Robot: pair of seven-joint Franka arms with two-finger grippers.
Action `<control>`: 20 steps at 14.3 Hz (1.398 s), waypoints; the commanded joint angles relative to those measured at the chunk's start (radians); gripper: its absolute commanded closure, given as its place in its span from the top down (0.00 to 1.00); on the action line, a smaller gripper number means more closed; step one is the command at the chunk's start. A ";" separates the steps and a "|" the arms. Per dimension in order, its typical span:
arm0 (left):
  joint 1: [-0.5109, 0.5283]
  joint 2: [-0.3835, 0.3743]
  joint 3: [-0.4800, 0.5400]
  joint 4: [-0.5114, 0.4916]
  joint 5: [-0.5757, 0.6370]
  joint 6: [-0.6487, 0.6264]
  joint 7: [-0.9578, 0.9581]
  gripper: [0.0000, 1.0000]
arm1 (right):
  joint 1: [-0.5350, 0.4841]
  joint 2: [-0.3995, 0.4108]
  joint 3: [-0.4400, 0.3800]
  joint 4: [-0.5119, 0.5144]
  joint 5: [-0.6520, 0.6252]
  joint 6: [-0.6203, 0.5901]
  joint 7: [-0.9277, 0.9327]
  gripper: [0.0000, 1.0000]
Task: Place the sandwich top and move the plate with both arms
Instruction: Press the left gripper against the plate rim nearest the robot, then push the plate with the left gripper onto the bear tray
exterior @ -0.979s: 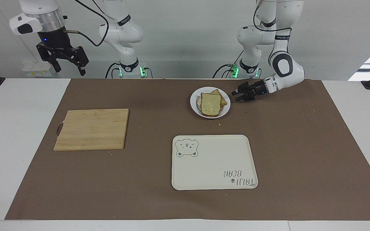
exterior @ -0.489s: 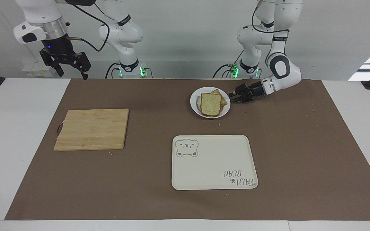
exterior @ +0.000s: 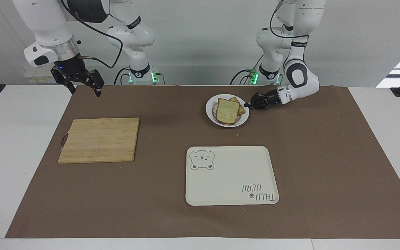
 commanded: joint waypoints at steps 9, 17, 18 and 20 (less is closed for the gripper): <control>0.120 0.026 0.004 0.108 -0.073 -0.201 0.011 0.00 | 0.054 -0.010 -0.050 -0.008 -0.015 0.012 -0.025 1.00; 0.107 0.284 0.000 0.529 -0.093 -0.170 -0.168 0.00 | 0.062 -0.027 -0.047 0.034 -0.011 -0.069 -0.033 1.00; 0.102 0.313 -0.003 0.583 -0.096 -0.143 -0.203 0.00 | 0.062 -0.035 -0.049 0.025 -0.009 -0.087 -0.034 1.00; 0.094 0.368 -0.029 0.666 -0.145 -0.057 -0.269 0.00 | 0.063 -0.035 -0.049 0.023 -0.009 -0.083 -0.025 1.00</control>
